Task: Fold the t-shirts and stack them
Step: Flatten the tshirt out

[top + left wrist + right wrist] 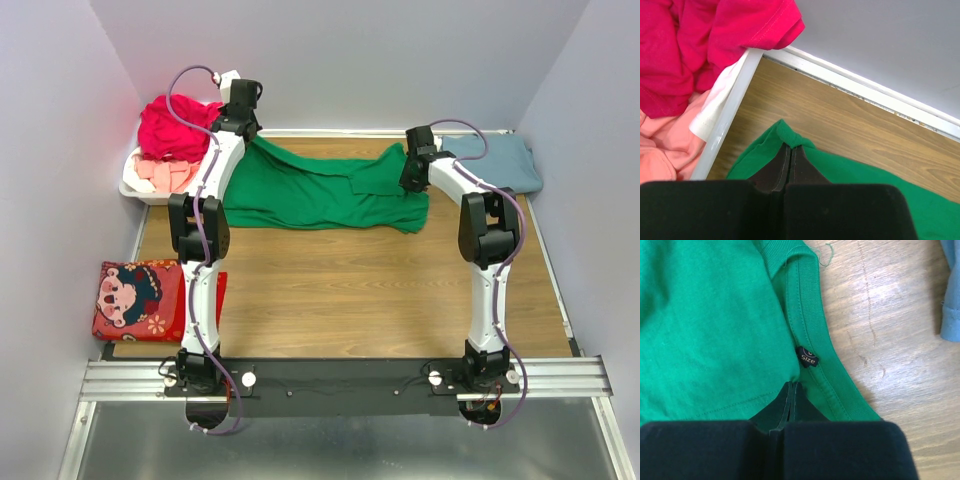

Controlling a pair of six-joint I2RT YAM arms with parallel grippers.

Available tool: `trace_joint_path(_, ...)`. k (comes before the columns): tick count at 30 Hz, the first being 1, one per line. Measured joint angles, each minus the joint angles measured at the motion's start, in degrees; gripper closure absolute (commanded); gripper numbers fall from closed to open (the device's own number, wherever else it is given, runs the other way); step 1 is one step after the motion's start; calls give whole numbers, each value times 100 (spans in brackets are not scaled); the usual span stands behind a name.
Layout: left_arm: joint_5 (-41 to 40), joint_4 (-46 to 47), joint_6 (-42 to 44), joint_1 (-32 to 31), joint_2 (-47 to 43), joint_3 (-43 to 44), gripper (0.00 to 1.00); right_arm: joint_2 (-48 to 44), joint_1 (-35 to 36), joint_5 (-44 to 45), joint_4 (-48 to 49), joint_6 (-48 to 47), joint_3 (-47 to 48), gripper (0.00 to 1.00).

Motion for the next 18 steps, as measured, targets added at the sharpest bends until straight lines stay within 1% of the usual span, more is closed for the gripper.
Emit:
trace_joint_path(4, 2, 2, 37, 0, -2, -7, 100, -120, 2, 72, -48, -35, 0, 99)
trace_joint_path(10, 42, -26, 116, 0, -39, 4, 100, -824, 0, 479, -186, -221, 116, 99)
trace_joint_path(14, 103, -79, 203, 0, -232, 15, 100, -1482, -11, 1005, -229, -496, 496, 99)
trace_joint_path(18, 138, -116, 293, 0, -669, 37, 100, -2114, -79, 1530, -216, -826, 1047, 99)
